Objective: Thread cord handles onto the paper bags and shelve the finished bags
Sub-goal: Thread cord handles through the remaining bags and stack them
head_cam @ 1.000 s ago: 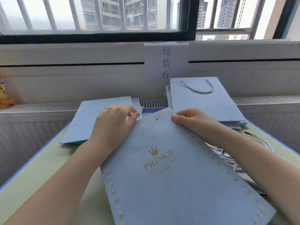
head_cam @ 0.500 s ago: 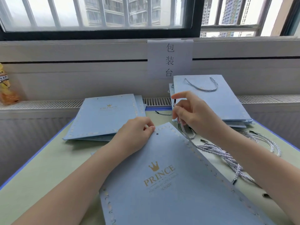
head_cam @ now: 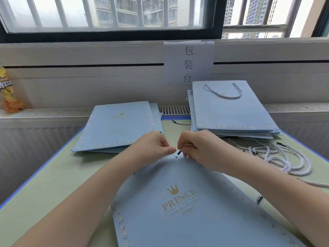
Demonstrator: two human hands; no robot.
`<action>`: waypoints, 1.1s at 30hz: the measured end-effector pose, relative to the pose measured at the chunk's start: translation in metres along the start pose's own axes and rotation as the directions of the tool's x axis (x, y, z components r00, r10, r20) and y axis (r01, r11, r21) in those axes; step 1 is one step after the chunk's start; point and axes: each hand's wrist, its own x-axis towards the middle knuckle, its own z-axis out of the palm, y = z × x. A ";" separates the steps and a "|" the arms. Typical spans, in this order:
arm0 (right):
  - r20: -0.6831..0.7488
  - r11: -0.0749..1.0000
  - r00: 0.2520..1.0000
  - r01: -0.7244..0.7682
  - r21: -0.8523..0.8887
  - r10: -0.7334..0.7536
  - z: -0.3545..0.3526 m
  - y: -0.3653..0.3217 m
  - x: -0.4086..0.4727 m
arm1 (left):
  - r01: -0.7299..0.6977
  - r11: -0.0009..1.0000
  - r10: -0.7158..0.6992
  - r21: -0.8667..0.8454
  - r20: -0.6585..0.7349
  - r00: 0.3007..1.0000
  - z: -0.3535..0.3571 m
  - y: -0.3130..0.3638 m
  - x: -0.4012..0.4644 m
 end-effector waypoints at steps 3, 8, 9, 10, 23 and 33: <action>-0.010 0.996 0.999 0.036 -0.088 -0.037 0.002 -0.001 0.001 | -0.003 0.999 0.002 0.032 0.029 1.000 0.001 0.002 -0.003; 0.007 0.985 0.995 0.104 -0.140 -0.104 0.004 -0.006 0.001 | 0.031 0.994 -0.032 0.109 0.009 0.999 0.000 0.006 -0.004; 0.011 0.981 0.992 0.129 -0.147 -0.128 0.004 -0.008 0.000 | 0.047 0.993 -0.048 0.107 0.004 0.999 0.000 0.007 -0.004; 0.012 0.977 0.988 0.153 -0.148 -0.153 0.004 -0.010 -0.001 | 0.062 0.994 -0.063 0.092 0.001 0.998 -0.001 0.007 -0.004; -0.057 0.979 0.979 0.200 0.028 -0.198 0.004 -0.015 -0.002 | 0.081 0.994 -0.062 -0.079 0.213 0.975 -0.018 0.004 -0.010; -0.119 0.988 0.988 0.112 0.106 -0.099 -0.006 -0.017 -0.003 | 0.127 0.978 -0.112 -0.164 0.099 0.989 -0.021 0.006 -0.006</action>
